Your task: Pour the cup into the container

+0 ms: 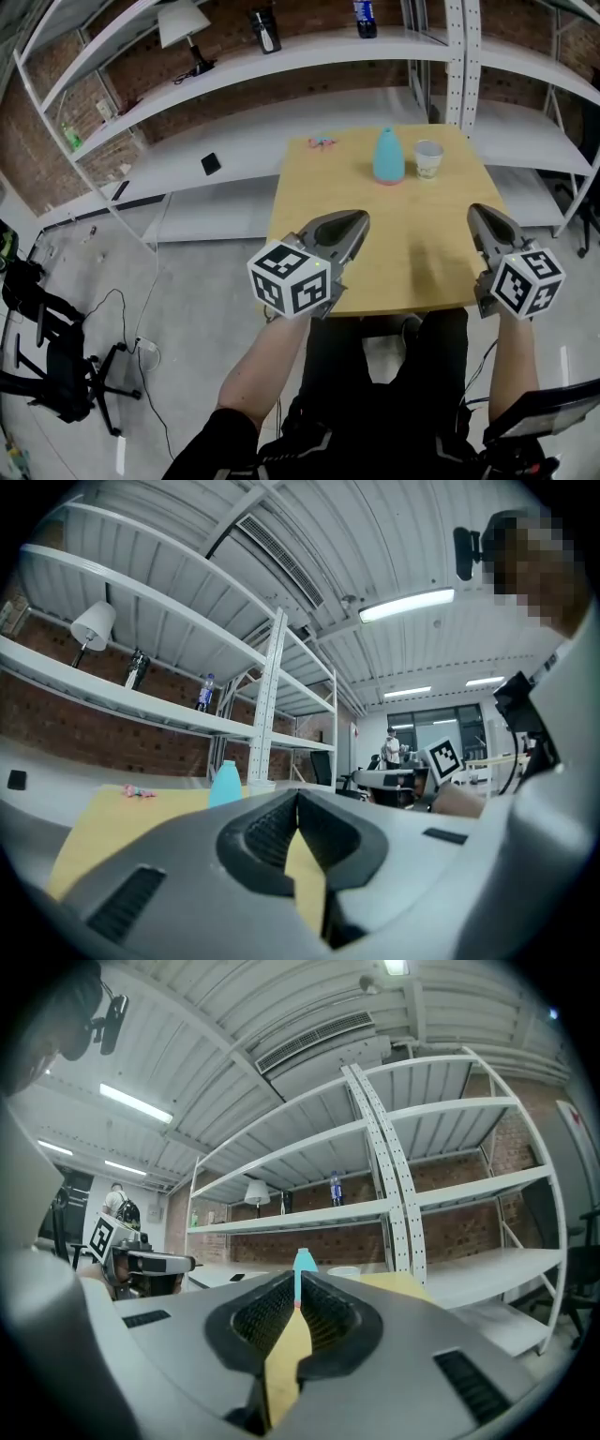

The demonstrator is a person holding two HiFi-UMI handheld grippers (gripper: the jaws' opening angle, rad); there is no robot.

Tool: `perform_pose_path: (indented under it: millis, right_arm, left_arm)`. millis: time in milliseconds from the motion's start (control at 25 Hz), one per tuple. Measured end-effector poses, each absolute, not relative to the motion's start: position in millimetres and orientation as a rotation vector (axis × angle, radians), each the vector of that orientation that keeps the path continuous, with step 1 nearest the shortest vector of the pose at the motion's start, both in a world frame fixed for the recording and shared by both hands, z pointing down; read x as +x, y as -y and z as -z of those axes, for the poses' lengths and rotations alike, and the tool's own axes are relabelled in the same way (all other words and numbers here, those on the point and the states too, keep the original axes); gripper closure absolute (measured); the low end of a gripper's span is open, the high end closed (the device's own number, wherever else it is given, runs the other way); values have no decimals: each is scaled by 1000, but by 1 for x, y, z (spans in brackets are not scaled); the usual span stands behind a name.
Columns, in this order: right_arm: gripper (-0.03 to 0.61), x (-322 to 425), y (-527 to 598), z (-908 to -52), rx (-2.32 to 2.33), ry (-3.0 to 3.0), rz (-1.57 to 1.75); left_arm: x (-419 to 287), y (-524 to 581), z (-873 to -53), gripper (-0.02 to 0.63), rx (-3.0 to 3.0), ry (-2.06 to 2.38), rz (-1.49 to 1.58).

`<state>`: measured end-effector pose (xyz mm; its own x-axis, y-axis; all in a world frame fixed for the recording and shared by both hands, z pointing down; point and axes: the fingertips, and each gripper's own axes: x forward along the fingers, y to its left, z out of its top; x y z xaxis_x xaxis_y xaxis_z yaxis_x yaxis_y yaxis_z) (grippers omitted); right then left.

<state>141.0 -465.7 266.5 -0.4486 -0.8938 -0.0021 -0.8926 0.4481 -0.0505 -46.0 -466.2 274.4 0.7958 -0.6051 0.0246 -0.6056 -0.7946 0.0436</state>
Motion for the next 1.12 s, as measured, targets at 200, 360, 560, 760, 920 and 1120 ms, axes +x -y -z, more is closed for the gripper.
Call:
perform_pose_path:
  millis: [200,360,560,760,920,1120]
  right_arm:
    - [575,141,509,-266,-1632,-2624,101]
    - [547,142,540,-263,-1652,-2626,99]
    - [487,146,576,-270,-1701,-2653,107]
    - [366,149,610,-288,-1755,-2719,132]
    - [323,148,633,-298,-1766,-2775,147]
    - [287,149,655,-313,-1752,-2803,238]
  left_arm:
    - [-49,503,-269,612,2931,976,-40]
    - [-45,532,-267,612,2941,967,-72]
    - [-39,566,-275,612,2911,961,-98]
    - [-37,603,-299,612,2878,984,-163]
    - [-41,627,-315,612,2848,1006,-187]
    - [-42,642,-327,612,2816,1006,-173]
